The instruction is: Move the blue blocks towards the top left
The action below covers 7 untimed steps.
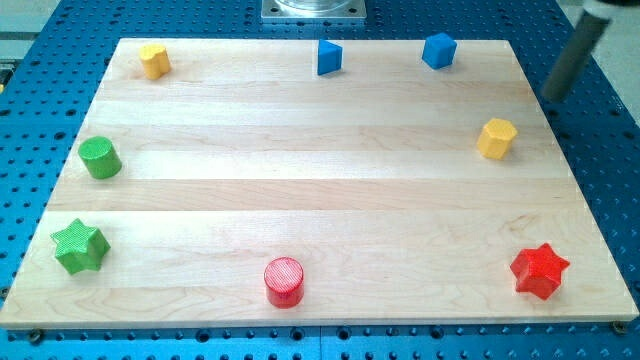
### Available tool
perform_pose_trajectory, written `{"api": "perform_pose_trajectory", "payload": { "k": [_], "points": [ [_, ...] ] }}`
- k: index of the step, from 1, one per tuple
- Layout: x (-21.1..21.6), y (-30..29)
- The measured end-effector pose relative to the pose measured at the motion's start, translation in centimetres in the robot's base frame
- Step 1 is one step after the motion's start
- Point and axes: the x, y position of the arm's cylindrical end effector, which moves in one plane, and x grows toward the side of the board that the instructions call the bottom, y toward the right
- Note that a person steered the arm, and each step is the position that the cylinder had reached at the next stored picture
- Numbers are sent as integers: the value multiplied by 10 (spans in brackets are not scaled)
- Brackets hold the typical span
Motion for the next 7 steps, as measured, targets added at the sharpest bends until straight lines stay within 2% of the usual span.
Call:
{"api": "perform_pose_trajectory", "payload": {
  "k": [1,4,6,7],
  "points": [
    [-43,-27],
    [-37,-193],
    [-56,-199],
    [-55,-248]
  ]
}}
